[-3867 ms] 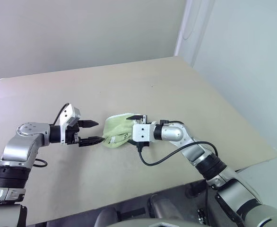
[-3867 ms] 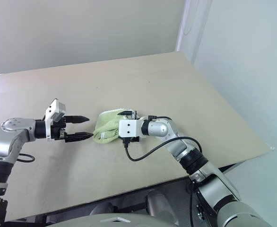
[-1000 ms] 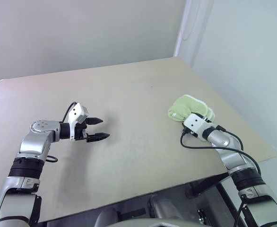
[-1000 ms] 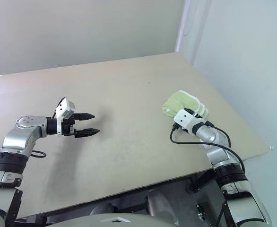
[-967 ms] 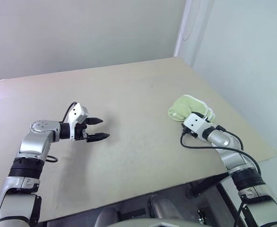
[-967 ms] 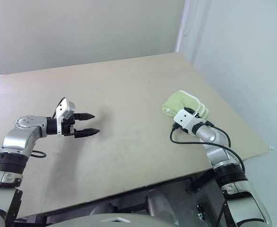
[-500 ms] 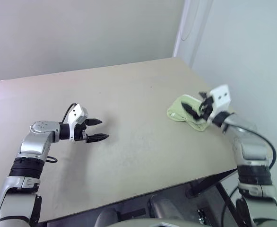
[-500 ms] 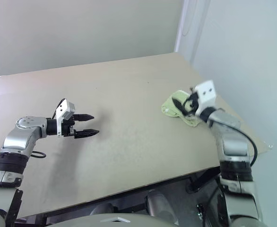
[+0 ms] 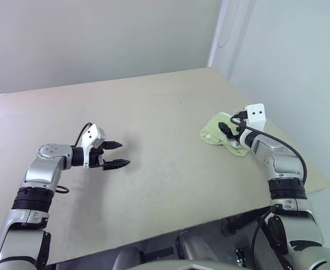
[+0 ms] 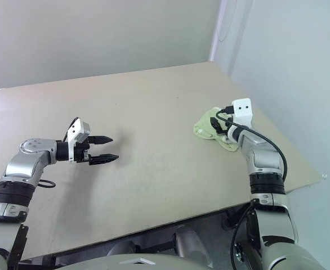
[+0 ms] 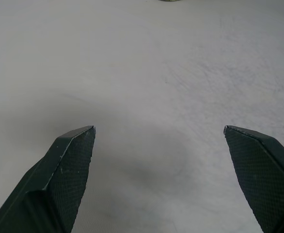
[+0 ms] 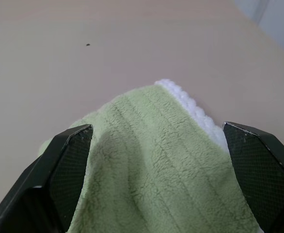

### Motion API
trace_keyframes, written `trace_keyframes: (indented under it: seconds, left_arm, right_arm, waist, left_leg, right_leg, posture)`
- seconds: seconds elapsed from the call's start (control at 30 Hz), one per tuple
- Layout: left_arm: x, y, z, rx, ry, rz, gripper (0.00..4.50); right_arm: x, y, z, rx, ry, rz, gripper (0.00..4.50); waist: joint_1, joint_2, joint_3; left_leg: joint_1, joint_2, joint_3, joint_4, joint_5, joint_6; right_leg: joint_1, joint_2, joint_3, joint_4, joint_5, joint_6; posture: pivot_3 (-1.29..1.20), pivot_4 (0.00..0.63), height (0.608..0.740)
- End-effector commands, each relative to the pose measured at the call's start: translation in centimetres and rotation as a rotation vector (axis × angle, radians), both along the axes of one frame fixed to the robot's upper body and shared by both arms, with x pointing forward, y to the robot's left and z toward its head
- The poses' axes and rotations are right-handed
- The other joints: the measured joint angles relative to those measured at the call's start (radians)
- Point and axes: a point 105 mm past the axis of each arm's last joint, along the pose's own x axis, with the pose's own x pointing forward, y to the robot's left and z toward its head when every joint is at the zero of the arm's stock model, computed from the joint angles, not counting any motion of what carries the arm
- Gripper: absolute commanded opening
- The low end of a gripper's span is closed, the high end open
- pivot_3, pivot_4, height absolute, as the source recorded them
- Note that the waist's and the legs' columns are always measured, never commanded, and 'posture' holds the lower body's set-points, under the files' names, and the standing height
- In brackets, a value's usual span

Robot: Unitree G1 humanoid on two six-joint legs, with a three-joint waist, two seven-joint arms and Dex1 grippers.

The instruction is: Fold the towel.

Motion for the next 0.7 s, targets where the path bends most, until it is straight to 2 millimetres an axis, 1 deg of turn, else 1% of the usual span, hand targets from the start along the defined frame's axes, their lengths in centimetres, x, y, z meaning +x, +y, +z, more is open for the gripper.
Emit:
trace_keyframes:
  seconds: [0.03,0.1,0.2,0.33,0.43,0.5,0.53,0.57,0.63,0.7]
  left_arm:
    - [0.3,0.1,1.2,0.007,-0.048,0.005,4.50]
    - [0.3,0.1,1.2,0.006,-0.049,0.007,4.50]
    - [0.4,0.1,1.3,0.004,-0.051,0.010,4.50]
    - [0.4,0.1,1.3,0.003,-0.052,0.013,4.50]
    - [0.3,0.1,1.3,0.002,-0.052,0.013,4.50]
    - [0.2,0.1,1.2,-0.002,-0.050,0.014,4.50]
    - [0.1,0.1,1.1,-0.003,-0.048,0.015,4.50]
    - [0.1,0.1,1.1,-0.004,-0.047,0.016,4.50]
    - [0.0,0.1,1.0,-0.005,-0.045,0.018,4.50]
    - [0.0,0.1,0.9,-0.006,-0.044,0.019,4.50]
  right_arm:
    - [0.2,-2.7,-3.6,-0.058,0.113,-0.153,4.48]
    - [0.1,-3.1,-4.5,-0.102,0.135,-0.164,4.48]
    - [0.2,-2.7,-5.2,-0.123,0.147,-0.150,4.48]
    - [0.2,-2.1,-5.5,-0.103,0.145,-0.134,4.48]
    - [0.3,-2.0,-5.5,-0.124,0.135,-0.122,4.48]
    - [0.8,-2.0,-3.5,-0.061,0.057,-0.121,4.48]
    - [1.1,-2.0,-2.0,-0.008,-0.001,-0.112,4.48]
    - [1.2,-1.9,-1.0,0.028,-0.040,-0.104,4.48]
    - [1.2,-1.9,0.6,0.075,-0.102,-0.082,4.48]
    - [1.0,-1.8,1.7,0.099,-0.144,-0.068,4.48]
  waist:
    - [0.000,-0.001,0.000]
    - [0.001,0.000,-0.001]
    - [-0.001,-0.003,-0.003]
    - [-0.001,-0.005,-0.004]
    - [-0.001,-0.005,-0.004]
    - [-0.001,-0.005,-0.004]
    - [-0.001,-0.005,-0.004]
    - [-0.001,-0.004,-0.004]
    - [-0.001,-0.003,-0.003]
    - [-0.001,-0.003,-0.003]
  left_leg:
    - [0.000,0.000,0.000,0.001,0.000,0.000]
    - [0.001,0.000,0.000,0.000,0.000,0.000]
    - [0.001,0.000,0.000,0.000,0.000,0.000]
    - [0.001,0.000,0.000,0.001,0.000,0.000]
    - [0.001,0.000,0.000,0.001,0.000,0.000]
    - [0.001,0.000,0.000,0.001,0.000,0.000]
    - [0.001,0.000,0.000,0.001,0.000,0.000]
    - [0.001,0.000,0.000,0.001,0.000,0.000]
    - [0.001,0.000,0.000,0.001,0.000,0.000]
    - [0.001,0.000,0.000,0.001,0.000,0.000]
  right_leg:
    - [0.001,0.000,0.000,0.000,0.000,0.000]
    - [0.001,0.000,0.000,0.000,0.000,-0.001]
    - [0.002,0.000,0.000,0.000,-0.001,0.000]
    - [0.005,0.000,0.000,0.000,-0.001,0.000]
    - [0.007,0.000,0.000,0.000,-0.002,-0.001]
    - [0.007,0.000,0.000,0.000,-0.002,-0.002]
    - [0.007,0.000,0.000,0.000,-0.002,-0.002]
    - [0.007,0.000,0.000,0.000,-0.002,-0.001]
    - [0.006,0.000,0.000,0.000,-0.001,0.000]
    - [0.004,0.000,0.000,0.000,-0.001,0.001]
  posture:
    - [0.00,0.000,0.740]
    - [0.00,0.000,0.740]
    - [0.00,0.000,0.740]
    - [0.00,0.000,0.740]
    - [0.00,0.000,0.740]
    - [0.00,0.000,0.740]
    - [0.00,0.000,0.740]
    - [0.00,0.000,0.740]
    - [0.00,0.000,0.740]
    - [0.00,0.000,0.740]
